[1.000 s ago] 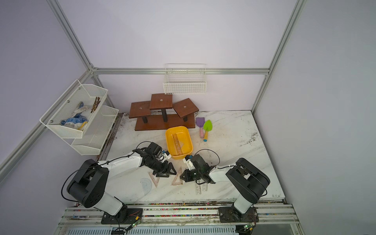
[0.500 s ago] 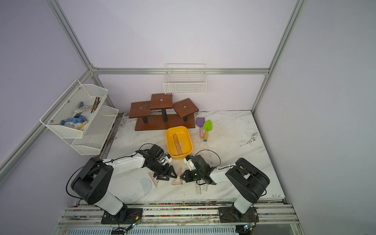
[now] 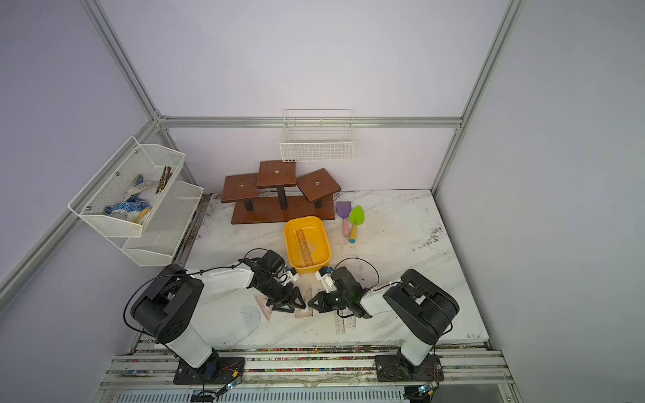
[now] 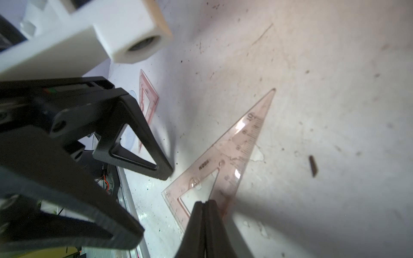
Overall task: Put the scattered rulers into the storage box
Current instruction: Pick up the ruler from the center of the board.
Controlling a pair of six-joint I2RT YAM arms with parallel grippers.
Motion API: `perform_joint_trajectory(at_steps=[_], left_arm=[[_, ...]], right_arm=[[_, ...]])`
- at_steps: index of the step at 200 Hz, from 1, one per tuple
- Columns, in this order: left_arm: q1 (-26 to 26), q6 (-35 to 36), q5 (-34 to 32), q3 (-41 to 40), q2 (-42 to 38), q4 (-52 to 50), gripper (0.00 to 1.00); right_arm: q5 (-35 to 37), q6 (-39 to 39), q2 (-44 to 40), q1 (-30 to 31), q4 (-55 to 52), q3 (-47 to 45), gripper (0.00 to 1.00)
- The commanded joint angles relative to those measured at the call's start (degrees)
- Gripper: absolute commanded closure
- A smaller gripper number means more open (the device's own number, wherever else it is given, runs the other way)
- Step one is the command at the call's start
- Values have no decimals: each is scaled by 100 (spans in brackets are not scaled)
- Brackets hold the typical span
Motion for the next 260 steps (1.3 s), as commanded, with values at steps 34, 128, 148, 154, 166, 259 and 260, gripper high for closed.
perform_joint_trajectory(at_steps=[34,128,148,154,166,259,260], left_arm=[[-64,-18,-107,-4,331,264,42],[-62,74,-563,4,72,-168,41],[-64,77,-615,30,55,-224,40],[-64,74,-624,27,41,-234,40],[-64,70,-627,27,15,-233,39],[-64,57,-654,5,85,-252,39],[-64,57,-657,9,85,-252,39]], right_arm=[[66,37,240,-5,-144,-214,92],[142,-21,157,-67,-174,-430,92],[133,-14,179,-67,-141,-448,93],[133,-9,179,-71,-136,-463,93],[139,-14,171,-67,-119,-489,93],[169,-16,193,-76,-13,-606,93],[169,-17,191,-76,-13,-606,93]])
